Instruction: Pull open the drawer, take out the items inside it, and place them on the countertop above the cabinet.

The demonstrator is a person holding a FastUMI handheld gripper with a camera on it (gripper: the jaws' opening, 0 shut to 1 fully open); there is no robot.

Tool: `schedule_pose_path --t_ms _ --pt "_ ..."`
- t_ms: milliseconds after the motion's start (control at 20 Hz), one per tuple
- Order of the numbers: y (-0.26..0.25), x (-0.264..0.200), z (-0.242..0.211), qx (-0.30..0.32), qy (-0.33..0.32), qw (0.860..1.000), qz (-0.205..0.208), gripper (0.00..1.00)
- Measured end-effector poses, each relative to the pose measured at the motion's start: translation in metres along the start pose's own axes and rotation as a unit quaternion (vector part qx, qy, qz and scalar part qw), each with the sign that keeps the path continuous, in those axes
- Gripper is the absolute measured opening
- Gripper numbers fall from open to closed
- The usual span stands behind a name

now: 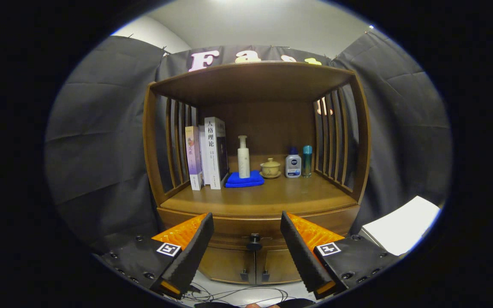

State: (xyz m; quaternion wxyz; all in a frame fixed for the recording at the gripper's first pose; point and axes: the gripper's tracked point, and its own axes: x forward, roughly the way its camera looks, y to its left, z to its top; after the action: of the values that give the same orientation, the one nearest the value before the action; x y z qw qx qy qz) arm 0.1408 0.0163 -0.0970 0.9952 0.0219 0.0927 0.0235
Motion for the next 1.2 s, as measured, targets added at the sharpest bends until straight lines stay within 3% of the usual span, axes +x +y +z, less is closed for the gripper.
schedule_pose_path --t_ms 500,800,1100,1200 --pt "-0.036 0.085 -0.071 0.029 0.061 0.998 -0.005 0.98" --pt "-0.033 0.114 -0.126 0.019 0.099 0.995 0.001 0.98" --pt "-0.031 0.132 -0.150 0.005 0.099 0.995 -0.006 0.97" --pt "-0.033 0.137 -0.155 -0.007 0.100 0.995 -0.014 0.82"
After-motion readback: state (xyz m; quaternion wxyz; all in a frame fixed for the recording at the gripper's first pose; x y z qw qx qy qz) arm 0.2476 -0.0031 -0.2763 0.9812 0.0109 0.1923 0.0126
